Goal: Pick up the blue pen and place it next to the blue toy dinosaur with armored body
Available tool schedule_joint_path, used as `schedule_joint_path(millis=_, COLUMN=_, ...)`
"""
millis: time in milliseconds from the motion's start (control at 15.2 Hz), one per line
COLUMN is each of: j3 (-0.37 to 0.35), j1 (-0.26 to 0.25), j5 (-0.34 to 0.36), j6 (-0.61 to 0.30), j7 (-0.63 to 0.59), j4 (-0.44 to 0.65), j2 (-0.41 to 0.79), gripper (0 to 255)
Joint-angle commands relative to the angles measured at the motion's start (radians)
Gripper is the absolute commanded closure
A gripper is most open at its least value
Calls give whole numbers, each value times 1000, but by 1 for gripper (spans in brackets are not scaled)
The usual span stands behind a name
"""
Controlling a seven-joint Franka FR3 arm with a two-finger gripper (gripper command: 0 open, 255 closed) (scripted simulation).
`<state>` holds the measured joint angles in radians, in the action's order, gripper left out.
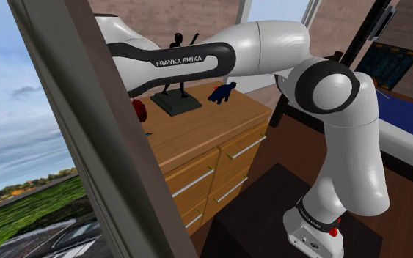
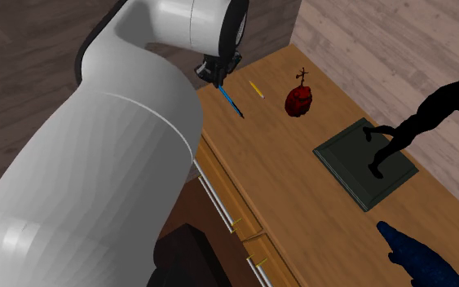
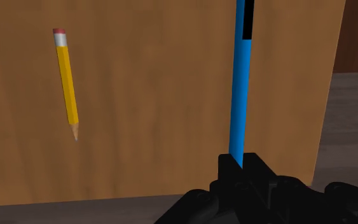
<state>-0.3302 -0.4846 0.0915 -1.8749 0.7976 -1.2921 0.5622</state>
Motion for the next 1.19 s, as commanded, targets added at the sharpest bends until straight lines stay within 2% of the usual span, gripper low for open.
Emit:
schedule_joint_path(millis=0, j3=-1, j1=-2, j5=-1, j6=26, j7=-1, j4=22, j2=-4, gripper=255)
schedule_joint_path(millis=594, j3=-3, j1=-15, j5=0, j6=151, j7=-4, j4=155, j2=3, gripper=255)
schedule_joint_path(millis=1122, j3=-1, j1=-40, j5=9, j6=284, j7=-8, j4=327, j2=41, gripper=255)
